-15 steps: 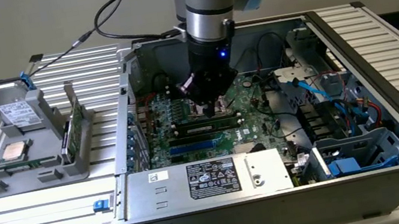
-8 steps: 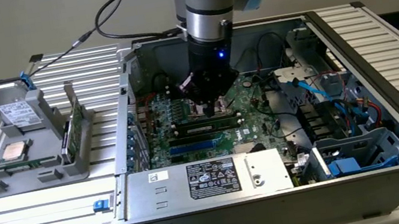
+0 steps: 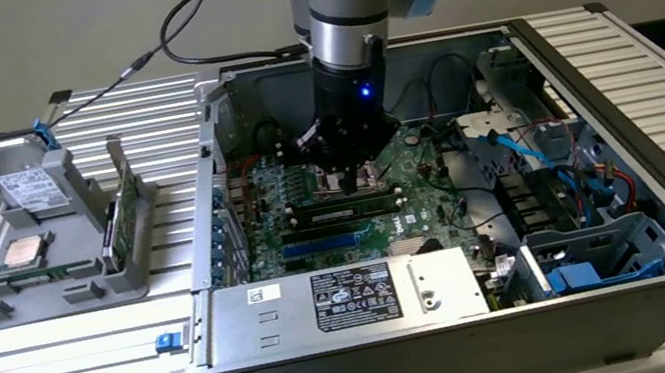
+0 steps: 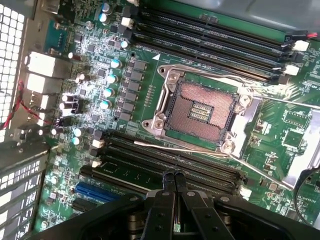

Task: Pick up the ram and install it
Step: 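Press down the ram until it locks into place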

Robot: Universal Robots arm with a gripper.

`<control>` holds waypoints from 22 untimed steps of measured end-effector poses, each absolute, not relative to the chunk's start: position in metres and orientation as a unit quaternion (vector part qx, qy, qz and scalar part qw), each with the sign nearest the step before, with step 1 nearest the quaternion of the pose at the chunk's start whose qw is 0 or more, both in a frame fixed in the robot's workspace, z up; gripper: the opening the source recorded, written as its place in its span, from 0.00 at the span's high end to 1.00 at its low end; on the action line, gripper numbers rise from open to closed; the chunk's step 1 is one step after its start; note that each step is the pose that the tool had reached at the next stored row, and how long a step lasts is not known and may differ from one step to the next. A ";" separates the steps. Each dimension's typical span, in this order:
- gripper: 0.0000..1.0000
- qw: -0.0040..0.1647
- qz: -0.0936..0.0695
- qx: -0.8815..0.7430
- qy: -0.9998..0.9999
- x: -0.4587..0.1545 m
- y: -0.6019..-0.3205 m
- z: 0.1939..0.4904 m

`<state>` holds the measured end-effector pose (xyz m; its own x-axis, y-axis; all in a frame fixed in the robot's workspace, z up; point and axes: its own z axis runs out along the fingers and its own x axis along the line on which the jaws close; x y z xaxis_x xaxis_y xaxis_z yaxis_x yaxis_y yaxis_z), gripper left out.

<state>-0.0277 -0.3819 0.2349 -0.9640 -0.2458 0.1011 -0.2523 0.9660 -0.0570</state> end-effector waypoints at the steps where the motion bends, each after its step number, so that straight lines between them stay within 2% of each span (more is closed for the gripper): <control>1: 0.90 0.046 0.034 0.120 -0.991 -0.028 -0.382 0.235; 12: 0.90 0.043 0.032 0.065 -0.996 -0.028 -0.382 0.235; 22: 0.90 0.043 0.032 0.065 -0.996 -0.028 -0.396 0.245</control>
